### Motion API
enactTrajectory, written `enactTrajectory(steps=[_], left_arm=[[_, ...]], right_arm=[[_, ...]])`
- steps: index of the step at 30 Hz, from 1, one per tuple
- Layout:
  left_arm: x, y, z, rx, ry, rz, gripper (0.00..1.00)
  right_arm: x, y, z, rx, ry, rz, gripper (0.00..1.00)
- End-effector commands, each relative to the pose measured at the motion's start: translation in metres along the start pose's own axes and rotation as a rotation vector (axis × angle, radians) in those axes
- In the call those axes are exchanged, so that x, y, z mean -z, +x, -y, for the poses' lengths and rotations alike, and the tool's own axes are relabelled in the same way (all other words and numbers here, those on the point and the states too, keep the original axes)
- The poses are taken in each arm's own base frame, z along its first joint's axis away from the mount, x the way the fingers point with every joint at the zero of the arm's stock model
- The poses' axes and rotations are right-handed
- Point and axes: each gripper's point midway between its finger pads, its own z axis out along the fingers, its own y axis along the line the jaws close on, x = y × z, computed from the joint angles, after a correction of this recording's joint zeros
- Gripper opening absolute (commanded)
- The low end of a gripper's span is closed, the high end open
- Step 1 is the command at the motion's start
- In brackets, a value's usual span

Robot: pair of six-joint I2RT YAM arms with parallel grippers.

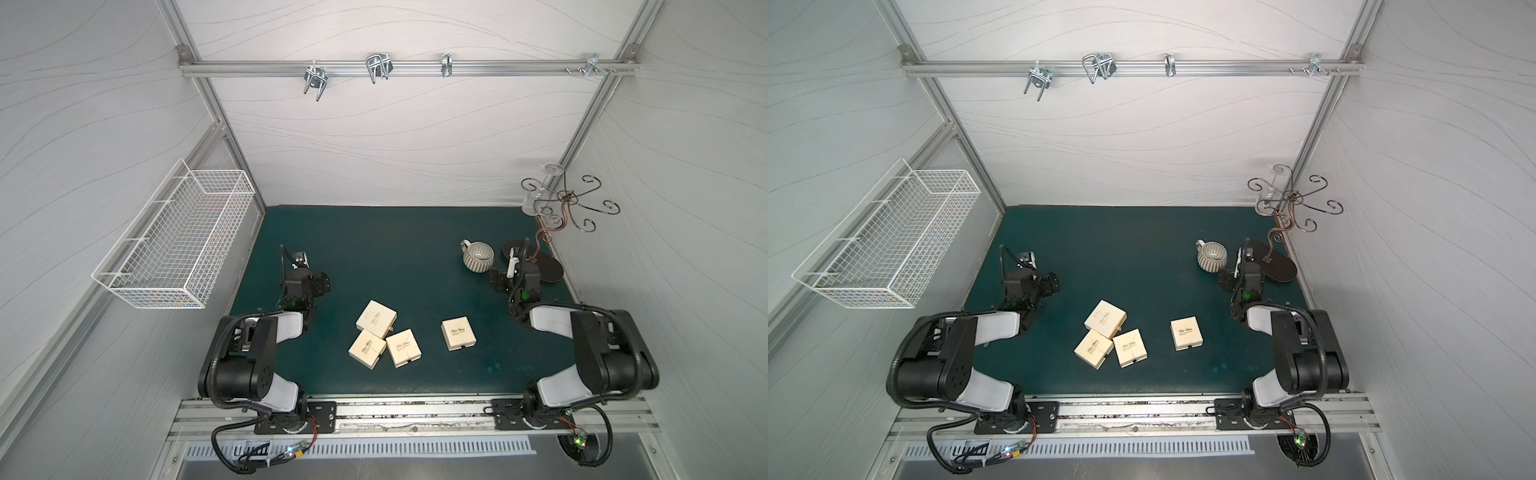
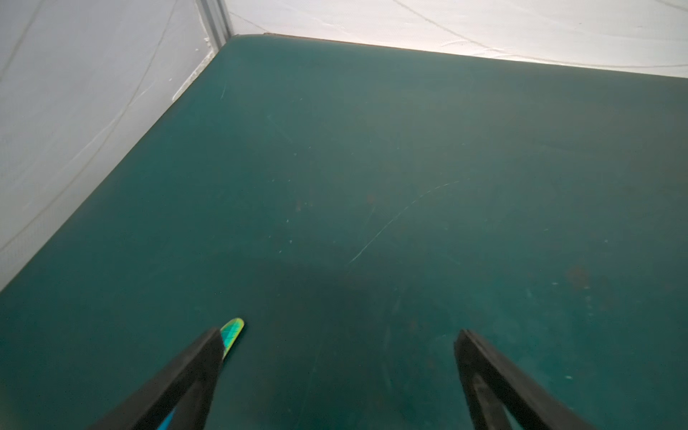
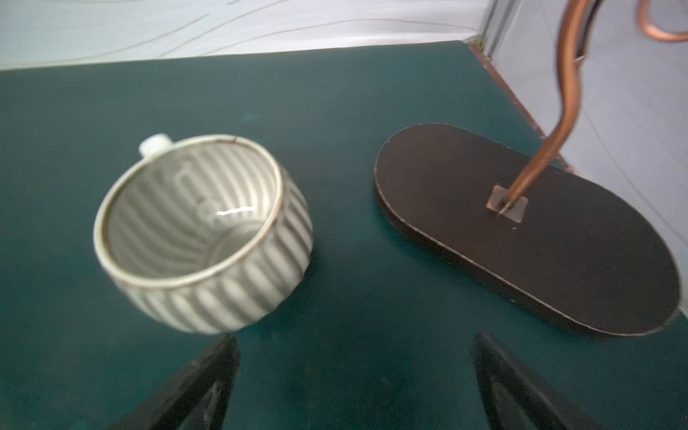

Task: Take out the earrings from the drawer-style jewelry box
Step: Move the jewelry box to the center of the board.

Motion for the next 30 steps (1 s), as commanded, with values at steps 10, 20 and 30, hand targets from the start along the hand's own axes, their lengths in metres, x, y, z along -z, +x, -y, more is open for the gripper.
enactTrajectory(steps=[10, 20, 30], left_arm=[[0.032, -0.052, 0.075, 0.106, 0.175, -0.164, 1.0], [0.119, 0.001, 0.227, -0.105, 0.571, -0.459, 1.0], [0.137, 0.023, 0.266, -0.132, 0.671, -0.591, 1.0]], right_arm=[[0.095, 0.003, 0.007, -0.335, 0.208, -0.184, 0.99], [0.187, 0.062, -0.077, 0.091, -0.101, -0.545, 0.99], [0.257, 0.129, -0.086, 0.294, -0.203, -1.06, 0.99]])
